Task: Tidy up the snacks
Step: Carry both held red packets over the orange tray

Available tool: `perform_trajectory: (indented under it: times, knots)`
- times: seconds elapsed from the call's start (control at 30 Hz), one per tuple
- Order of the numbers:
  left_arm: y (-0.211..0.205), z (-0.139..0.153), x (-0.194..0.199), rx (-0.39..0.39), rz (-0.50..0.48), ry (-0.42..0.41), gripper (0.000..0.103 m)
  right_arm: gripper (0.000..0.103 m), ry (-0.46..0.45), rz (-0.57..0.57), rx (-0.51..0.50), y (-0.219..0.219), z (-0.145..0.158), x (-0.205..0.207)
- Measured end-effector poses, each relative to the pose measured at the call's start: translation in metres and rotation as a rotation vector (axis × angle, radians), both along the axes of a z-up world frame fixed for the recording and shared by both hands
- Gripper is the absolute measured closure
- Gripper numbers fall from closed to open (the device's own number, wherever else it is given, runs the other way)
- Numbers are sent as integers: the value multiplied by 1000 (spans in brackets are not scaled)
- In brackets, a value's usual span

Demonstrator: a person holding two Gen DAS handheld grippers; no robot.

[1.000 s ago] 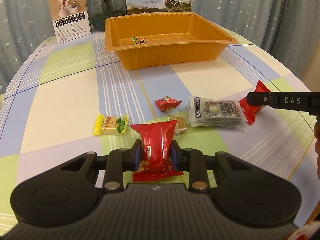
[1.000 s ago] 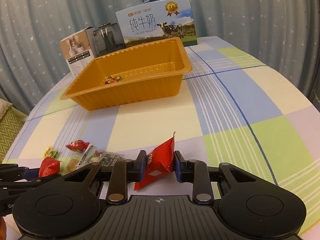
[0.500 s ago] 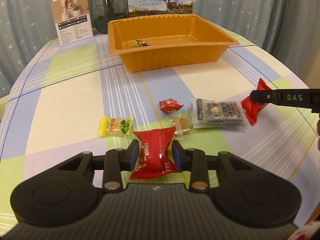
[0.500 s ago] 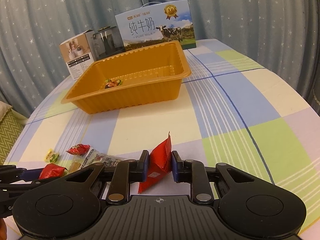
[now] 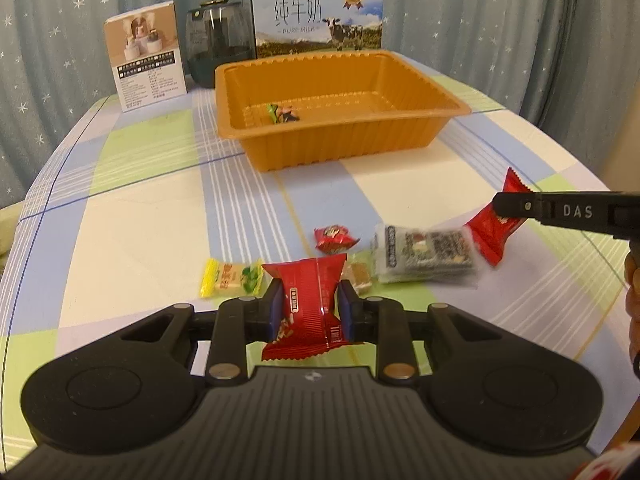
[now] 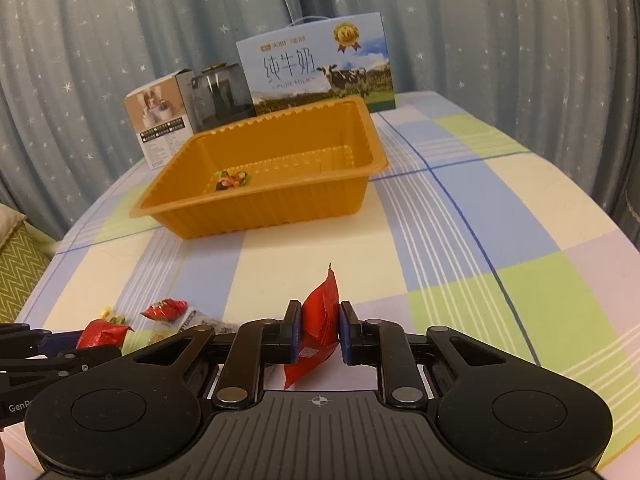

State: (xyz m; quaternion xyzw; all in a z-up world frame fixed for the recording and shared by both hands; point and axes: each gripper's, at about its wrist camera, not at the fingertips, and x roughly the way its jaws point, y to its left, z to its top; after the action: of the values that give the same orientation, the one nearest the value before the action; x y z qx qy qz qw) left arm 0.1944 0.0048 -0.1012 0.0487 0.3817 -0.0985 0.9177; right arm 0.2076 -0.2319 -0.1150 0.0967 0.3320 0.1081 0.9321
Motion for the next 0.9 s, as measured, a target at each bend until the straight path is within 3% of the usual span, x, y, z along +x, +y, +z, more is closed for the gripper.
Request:
perform_trajectory:
  times: [0.9]
  knots:
    - [-16,51,42,-79,-11,-108,78,84,-143,21,36,8,58,19]
